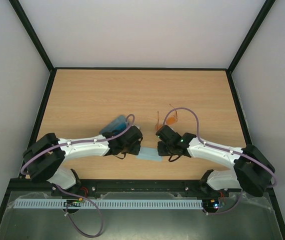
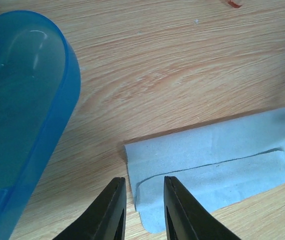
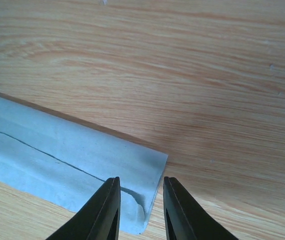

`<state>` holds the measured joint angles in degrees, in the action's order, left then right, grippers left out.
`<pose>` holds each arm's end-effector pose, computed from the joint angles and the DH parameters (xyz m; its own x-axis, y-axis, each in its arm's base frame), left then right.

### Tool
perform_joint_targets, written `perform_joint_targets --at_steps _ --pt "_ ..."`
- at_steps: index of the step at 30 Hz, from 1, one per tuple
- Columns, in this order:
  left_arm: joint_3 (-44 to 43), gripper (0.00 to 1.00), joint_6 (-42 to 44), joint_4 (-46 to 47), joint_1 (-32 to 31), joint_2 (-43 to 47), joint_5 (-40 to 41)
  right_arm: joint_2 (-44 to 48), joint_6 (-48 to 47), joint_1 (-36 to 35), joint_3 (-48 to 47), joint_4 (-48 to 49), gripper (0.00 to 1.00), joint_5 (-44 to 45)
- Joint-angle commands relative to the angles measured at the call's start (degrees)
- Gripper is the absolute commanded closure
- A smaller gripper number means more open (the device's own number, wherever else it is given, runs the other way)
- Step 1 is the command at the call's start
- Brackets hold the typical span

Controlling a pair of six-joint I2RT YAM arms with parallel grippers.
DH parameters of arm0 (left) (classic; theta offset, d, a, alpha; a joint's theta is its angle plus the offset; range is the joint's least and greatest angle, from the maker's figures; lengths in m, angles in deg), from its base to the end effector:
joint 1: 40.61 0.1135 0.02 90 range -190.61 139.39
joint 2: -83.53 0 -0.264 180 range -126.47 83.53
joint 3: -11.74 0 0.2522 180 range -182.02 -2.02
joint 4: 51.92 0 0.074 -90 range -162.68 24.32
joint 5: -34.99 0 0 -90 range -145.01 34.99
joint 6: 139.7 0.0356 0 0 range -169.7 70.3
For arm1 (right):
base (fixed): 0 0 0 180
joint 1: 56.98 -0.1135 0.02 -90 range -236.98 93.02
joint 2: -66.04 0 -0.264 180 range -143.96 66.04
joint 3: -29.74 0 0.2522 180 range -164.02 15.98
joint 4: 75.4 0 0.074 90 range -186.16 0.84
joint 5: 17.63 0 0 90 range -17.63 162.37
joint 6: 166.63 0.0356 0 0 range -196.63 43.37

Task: Organize the sunglasses
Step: Fold the glasses cleaning cloth at the center of the board.

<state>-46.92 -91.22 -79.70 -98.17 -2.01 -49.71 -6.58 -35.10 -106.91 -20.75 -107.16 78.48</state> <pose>0.1571 -0.2411 0.1734 -0.8657 0.1315 -0.4830 0.3177 0.8900 -0.3270 0.1569 0.1806 0.1821 -0.8670 -0.0066 -0.4982 -0.1946 0.9250 0.3264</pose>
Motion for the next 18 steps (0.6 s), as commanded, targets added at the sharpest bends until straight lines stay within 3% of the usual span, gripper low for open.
perform_joint_targets --at_steps 1,18 --pt "0.76 0.76 1.14 0.89 -0.30 -1.10 -1.95 -2.46 -1.14 0.16 0.45 -1.63 0.75 -1.27" --pt "-1.17 0.76 2.13 2.02 -0.45 -6.43 -1.81 -7.00 -1.60 0.13 0.27 -0.98 0.74 1.89"
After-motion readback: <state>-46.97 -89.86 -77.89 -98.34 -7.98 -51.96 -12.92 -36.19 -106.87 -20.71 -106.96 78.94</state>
